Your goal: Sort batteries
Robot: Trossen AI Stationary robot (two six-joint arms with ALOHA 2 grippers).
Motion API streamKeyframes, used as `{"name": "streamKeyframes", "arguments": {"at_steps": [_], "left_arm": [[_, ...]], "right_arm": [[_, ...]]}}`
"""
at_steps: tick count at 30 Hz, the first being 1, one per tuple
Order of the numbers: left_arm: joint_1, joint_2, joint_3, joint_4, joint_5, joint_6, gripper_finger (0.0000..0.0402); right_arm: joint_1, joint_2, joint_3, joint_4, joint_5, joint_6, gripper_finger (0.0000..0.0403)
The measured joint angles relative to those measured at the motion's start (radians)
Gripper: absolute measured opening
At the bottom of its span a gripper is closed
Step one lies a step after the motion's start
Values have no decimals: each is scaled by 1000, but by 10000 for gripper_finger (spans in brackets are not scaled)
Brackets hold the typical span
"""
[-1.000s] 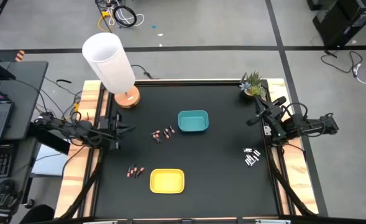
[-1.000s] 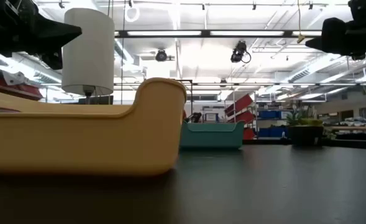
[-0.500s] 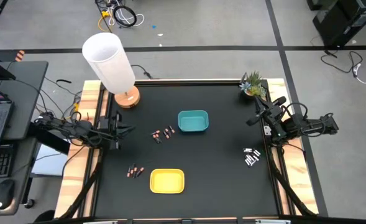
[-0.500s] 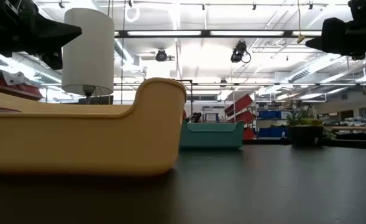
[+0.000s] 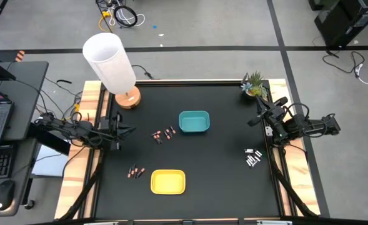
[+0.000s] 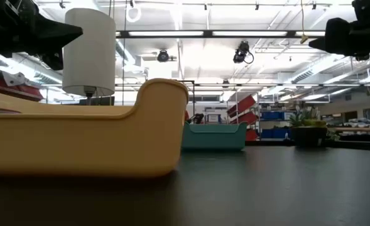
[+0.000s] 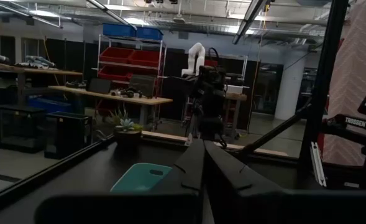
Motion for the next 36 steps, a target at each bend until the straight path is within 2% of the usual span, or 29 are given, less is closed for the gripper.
{"name": "streamKeyframes", "arguments": {"at_steps": [27,32,36], "left_arm": [[0,0,0,0,0,0,19],[0,2,0,34,-48,-1,19],[0,2,0,75,-35,-59,19]], "right_arm": [[0,0,0,0,0,0,3],[0,0,0,0,0,0,3],[0,0,0,0,0,0,3]]}}
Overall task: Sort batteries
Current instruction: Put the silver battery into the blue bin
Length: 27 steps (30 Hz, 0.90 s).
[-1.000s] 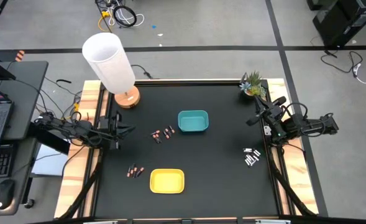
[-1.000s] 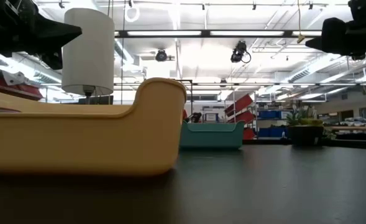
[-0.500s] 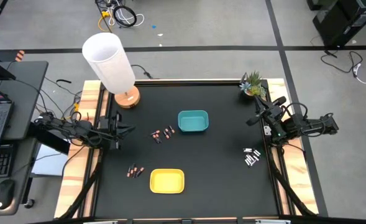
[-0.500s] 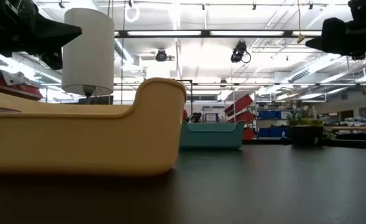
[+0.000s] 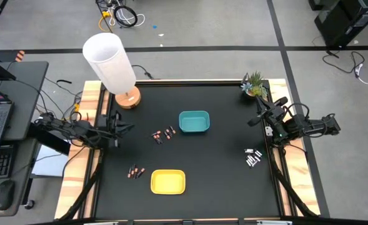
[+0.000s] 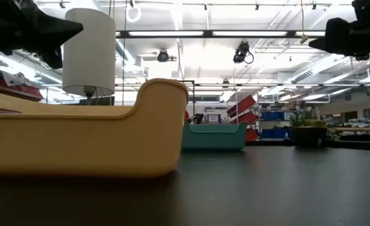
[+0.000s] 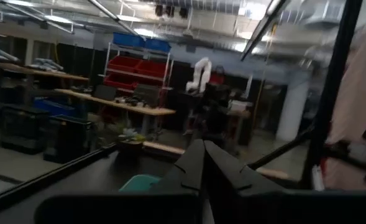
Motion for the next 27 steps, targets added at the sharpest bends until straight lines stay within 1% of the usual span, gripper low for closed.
{"name": "streamKeyframes", "arguments": {"at_steps": [3,8,15,22,27], "left_arm": [[0,0,0,9,2,-83,19],[0,1,0,-15,2,-155,19],[0,1,0,-21,-7,-150,19],[0,1,0,37,-26,-154,19],[0,1,0,12,-26,-130,19]], "right_arm": [[0,0,0,0,0,0,3],[0,0,0,0,0,0,3],[0,0,0,0,0,0,3],[0,0,0,0,0,0,3],[0,0,0,3,0,1,3]]}}
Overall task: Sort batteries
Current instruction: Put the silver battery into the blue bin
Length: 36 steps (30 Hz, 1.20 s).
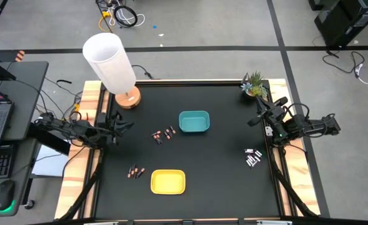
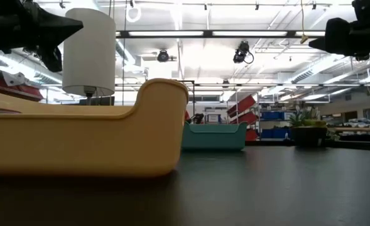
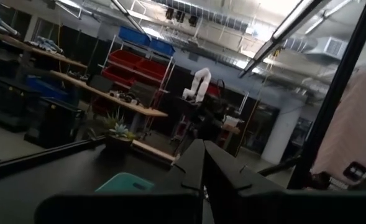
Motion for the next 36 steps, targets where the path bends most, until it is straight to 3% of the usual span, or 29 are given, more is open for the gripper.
{"name": "streamKeyframes", "arguments": {"at_steps": [2,5,12,25,29,36], "left_arm": [[0,0,0,-26,0,7,19],[0,0,0,-51,0,6,19],[0,0,0,-86,5,7,19],[0,6,0,-93,20,8,19],[0,6,0,-88,20,7,19],[0,6,0,-82,-18,-49,19]], "right_arm": [[0,0,0,4,-10,51,3],[0,0,0,-5,-110,228,3],[-1,28,0,-103,-572,501,3],[-2,95,0,-84,-610,482,3],[-2,95,0,-21,-662,550,3],[-2,94,0,53,-656,624,7]]}}
